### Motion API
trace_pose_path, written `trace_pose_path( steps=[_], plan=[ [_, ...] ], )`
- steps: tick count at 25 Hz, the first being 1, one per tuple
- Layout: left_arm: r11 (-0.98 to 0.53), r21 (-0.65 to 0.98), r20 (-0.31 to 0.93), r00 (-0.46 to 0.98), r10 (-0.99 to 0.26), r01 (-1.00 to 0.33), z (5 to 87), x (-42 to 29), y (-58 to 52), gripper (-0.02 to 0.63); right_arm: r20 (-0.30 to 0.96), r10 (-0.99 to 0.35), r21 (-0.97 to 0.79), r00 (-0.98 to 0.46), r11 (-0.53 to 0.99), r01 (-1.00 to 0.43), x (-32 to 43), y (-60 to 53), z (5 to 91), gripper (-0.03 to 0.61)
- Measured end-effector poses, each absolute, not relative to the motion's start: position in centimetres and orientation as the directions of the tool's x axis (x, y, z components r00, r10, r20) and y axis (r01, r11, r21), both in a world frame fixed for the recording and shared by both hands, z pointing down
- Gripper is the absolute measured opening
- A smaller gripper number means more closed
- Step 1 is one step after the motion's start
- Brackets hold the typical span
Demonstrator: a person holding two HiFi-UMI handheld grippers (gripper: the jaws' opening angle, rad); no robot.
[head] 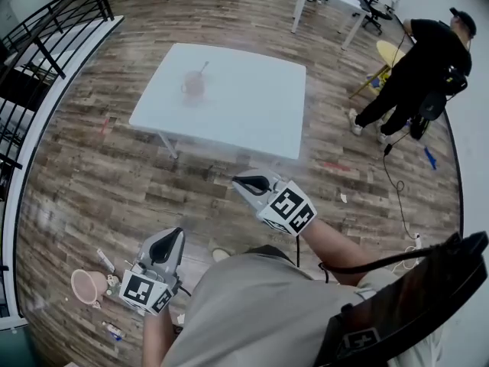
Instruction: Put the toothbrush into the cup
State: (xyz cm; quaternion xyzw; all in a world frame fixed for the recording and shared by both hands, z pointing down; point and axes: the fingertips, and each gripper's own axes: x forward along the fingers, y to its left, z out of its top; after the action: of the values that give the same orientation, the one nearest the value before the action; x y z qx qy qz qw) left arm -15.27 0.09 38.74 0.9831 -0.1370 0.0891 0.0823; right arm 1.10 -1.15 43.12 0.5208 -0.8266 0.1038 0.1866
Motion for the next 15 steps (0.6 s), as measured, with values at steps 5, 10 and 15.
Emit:
trace_pose_path(
  steps=[5, 10, 15],
  plan=[
    [-0.956, 0.134, 0.187, 0.954, -0.234, -0.261, 37.9, -11.4, 3.7, 0.006, 0.425, -0.81, 0.078, -0.404, 0.477, -0.875, 2.6, 3.2, 42.2, 0.003],
    [-0.958, 0.124, 0.191, 0.954, -0.233, -0.259, 37.4, -7.9, 8.0, 0.006, 0.416, -0.803, 0.091, -0.427, 0.504, -0.859, 4.9, 7.9, 41.5, 0.003],
    [-0.954, 0.117, 0.209, 0.946, -0.25, -0.278, 37.2, -4.9, 12.6, 0.006, 0.39, -0.801, 0.093, -0.454, 0.525, -0.846, 7.7, 12.4, 40.9, 0.003]
  ],
)
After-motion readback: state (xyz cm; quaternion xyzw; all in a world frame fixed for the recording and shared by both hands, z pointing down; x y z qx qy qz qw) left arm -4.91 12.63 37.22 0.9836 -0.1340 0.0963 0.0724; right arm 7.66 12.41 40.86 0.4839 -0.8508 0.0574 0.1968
